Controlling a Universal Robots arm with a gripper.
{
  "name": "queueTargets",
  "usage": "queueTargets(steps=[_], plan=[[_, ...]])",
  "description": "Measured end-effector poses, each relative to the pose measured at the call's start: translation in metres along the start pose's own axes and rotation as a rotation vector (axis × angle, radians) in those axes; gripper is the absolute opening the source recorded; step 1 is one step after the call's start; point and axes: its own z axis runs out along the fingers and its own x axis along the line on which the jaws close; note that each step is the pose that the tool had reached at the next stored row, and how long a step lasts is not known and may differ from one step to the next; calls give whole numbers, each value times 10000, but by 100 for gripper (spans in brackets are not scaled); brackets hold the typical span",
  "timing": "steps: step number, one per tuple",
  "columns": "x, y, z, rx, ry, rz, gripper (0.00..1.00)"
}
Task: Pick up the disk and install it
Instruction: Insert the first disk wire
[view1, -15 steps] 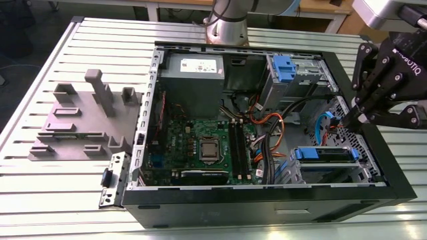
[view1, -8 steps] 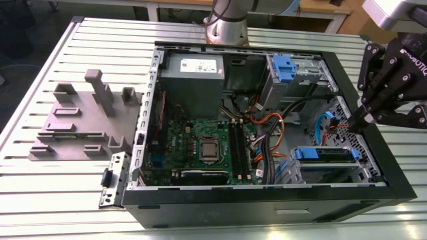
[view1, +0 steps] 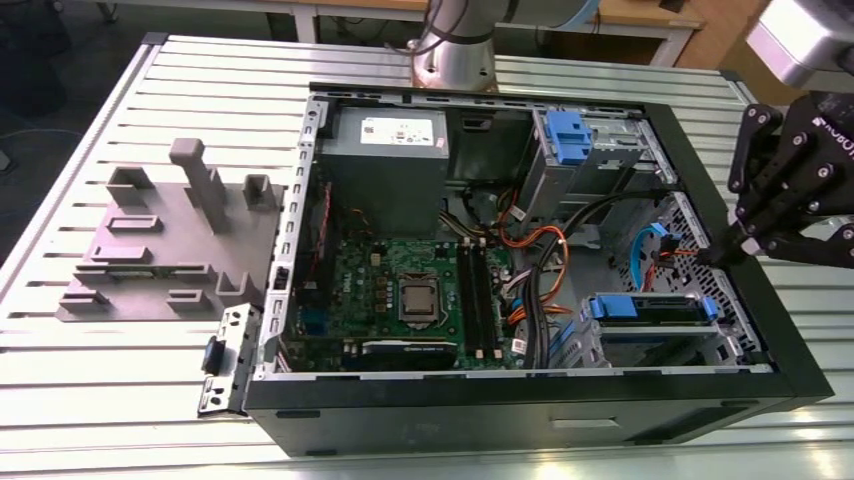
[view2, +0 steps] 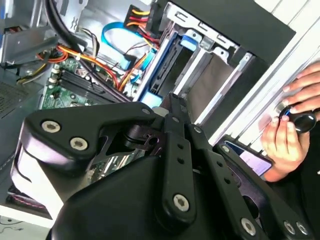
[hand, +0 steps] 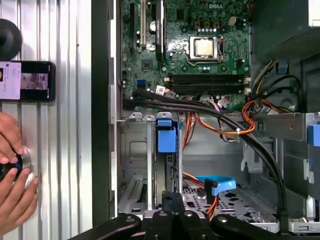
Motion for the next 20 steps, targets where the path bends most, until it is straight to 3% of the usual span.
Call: queueTargets(steps=[2,3,12,20], plan=[[-7,-29,9,4,159,3,11],[-14,-47,18,3,209,4,11],[-112,-218,149,-44,249,4,11],[-221,-258,244,-79,249,3,11]])
